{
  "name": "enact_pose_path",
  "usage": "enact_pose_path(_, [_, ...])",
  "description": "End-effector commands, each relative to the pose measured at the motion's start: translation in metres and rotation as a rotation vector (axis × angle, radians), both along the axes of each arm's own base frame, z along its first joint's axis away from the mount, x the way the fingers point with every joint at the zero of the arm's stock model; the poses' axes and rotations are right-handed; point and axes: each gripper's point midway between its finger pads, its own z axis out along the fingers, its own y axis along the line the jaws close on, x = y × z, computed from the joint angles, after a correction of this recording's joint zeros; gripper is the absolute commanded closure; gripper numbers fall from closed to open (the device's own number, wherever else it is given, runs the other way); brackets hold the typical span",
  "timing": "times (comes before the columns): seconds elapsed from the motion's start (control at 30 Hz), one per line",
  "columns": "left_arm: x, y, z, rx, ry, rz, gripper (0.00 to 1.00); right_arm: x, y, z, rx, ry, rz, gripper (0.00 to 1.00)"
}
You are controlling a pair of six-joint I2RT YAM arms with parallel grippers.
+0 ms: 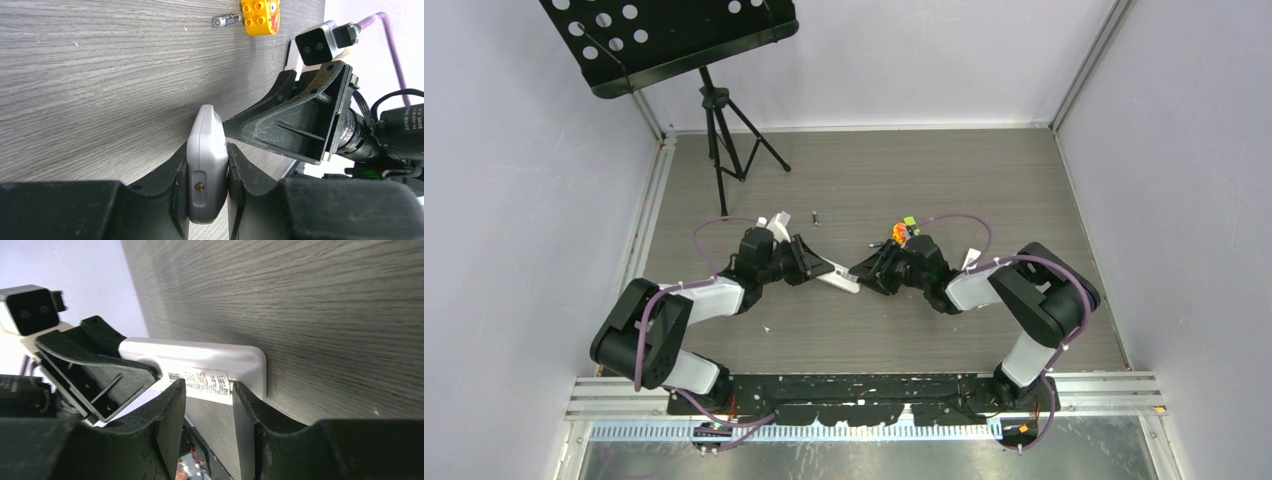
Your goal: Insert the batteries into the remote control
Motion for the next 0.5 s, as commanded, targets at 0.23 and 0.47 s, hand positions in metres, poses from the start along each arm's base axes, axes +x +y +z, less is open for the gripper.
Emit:
enact_pose_path(0.23, [-0.031, -0.014, -0.026, 0.065, 0.095, -0.140, 1.00, -0.010, 0.030, 0.047, 0.361, -0.148, 0.087, 0.56])
enact_pose_path(0.47, [-0.032, -0.012, -0.032, 0.132, 0.107, -0.134, 1.00, -0.007, 0.034, 0.064, 0.403, -0.234, 0.118, 0.59])
